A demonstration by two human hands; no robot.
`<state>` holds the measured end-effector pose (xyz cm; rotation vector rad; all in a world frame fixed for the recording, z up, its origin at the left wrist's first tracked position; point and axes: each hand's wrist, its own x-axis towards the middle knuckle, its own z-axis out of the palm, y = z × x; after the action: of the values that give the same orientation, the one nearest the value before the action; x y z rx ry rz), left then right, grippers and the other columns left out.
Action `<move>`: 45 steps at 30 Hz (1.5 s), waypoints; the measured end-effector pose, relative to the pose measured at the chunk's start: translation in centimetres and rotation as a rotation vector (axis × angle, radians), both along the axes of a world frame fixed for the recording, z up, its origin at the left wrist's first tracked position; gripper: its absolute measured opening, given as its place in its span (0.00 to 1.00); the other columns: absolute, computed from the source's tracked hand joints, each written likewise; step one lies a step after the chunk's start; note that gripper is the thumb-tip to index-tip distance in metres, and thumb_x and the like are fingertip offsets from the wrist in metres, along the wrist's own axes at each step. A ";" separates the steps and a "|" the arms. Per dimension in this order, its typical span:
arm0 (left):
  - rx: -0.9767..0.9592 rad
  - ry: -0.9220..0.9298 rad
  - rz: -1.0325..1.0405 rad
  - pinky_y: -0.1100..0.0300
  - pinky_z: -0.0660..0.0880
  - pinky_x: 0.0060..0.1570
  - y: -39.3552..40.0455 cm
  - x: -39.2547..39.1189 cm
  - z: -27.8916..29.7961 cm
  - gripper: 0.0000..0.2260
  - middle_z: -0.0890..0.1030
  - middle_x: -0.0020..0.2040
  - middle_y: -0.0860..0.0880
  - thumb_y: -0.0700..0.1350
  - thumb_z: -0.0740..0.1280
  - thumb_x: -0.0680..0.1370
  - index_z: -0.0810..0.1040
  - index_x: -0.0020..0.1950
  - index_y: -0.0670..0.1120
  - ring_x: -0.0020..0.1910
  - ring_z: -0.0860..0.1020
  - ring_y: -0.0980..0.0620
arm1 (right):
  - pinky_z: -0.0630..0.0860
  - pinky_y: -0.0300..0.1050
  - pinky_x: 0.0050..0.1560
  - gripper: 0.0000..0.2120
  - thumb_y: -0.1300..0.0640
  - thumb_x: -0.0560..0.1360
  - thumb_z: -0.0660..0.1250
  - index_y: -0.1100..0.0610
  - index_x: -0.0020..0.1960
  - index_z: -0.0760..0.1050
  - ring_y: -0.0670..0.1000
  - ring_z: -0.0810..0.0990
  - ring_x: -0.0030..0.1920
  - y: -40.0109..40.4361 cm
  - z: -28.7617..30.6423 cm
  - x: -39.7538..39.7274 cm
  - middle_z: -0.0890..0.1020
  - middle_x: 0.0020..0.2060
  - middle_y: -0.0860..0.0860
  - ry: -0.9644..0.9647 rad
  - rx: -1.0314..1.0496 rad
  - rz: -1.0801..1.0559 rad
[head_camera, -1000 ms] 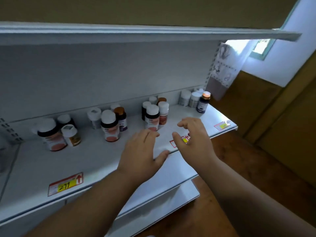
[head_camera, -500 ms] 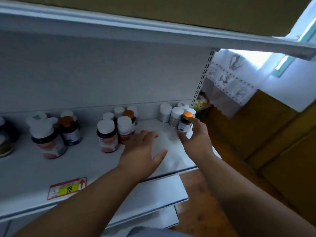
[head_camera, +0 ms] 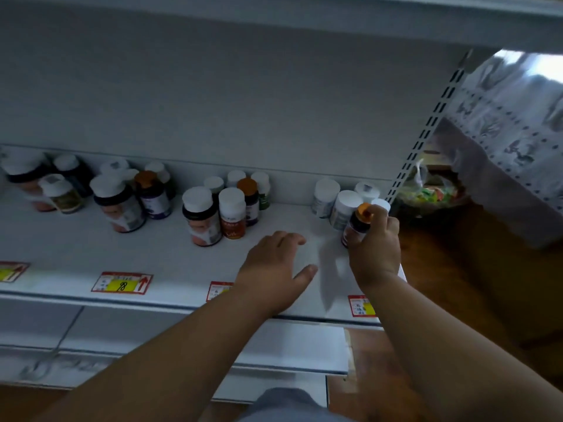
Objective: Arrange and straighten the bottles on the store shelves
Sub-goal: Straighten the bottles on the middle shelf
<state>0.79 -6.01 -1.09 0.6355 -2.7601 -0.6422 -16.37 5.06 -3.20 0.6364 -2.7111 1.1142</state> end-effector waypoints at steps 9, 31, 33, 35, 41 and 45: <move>0.036 0.091 0.173 0.59 0.69 0.54 -3.3 6.6 0.3 0.32 0.78 0.61 0.46 0.67 0.53 0.75 0.74 0.67 0.46 0.58 0.75 0.46 | 0.79 0.47 0.46 0.23 0.59 0.72 0.71 0.33 0.53 0.67 0.44 0.81 0.45 -4.5 4.7 8.5 0.79 0.48 0.39 -0.334 -0.251 0.562; -0.267 -0.042 0.084 0.50 0.73 0.52 -25.6 25.4 -5.2 0.33 0.78 0.56 0.43 0.69 0.57 0.74 0.77 0.60 0.41 0.54 0.75 0.42 | 0.78 0.48 0.51 0.26 0.59 0.71 0.73 0.47 0.64 0.67 0.53 0.78 0.53 -26.4 0.1 31.2 0.75 0.58 0.52 0.063 -0.081 0.635; -0.317 -0.019 0.073 0.50 0.72 0.51 -25.5 25.3 -5.5 0.32 0.78 0.54 0.43 0.67 0.58 0.74 0.77 0.58 0.40 0.52 0.75 0.41 | 0.79 0.52 0.49 0.25 0.59 0.70 0.72 0.50 0.65 0.68 0.55 0.78 0.53 -26.8 -0.3 31.3 0.75 0.57 0.55 0.116 -0.073 0.634; -0.355 -0.037 0.076 0.49 0.70 0.50 -25.5 25.0 -5.7 0.32 0.77 0.53 0.42 0.67 0.57 0.75 0.77 0.58 0.40 0.51 0.74 0.41 | 0.79 0.51 0.49 0.25 0.60 0.70 0.72 0.53 0.65 0.69 0.55 0.78 0.53 -27.0 -0.5 31.1 0.75 0.57 0.56 0.145 -0.055 0.623; -0.358 -0.170 0.054 0.47 0.66 0.53 -25.5 24.7 -5.3 0.34 0.74 0.53 0.42 0.69 0.50 0.75 0.74 0.59 0.40 0.53 0.70 0.41 | 0.74 0.39 0.51 0.26 0.62 0.70 0.74 0.55 0.66 0.71 0.51 0.77 0.54 -26.9 -0.6 31.3 0.75 0.58 0.55 0.144 -0.027 0.556; -0.339 -0.168 0.021 0.50 0.67 0.54 -26.3 25.5 -4.8 0.35 0.74 0.57 0.44 0.70 0.51 0.74 0.74 0.62 0.42 0.55 0.71 0.43 | 0.68 0.34 0.54 0.27 0.60 0.71 0.73 0.57 0.67 0.69 0.50 0.74 0.56 -26.9 -0.1 31.9 0.73 0.59 0.55 0.118 0.000 0.538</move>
<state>26.27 -32.28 -5.85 0.6639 -2.9122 -0.1115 15.51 -21.79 -3.31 1.4389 -2.5012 1.1244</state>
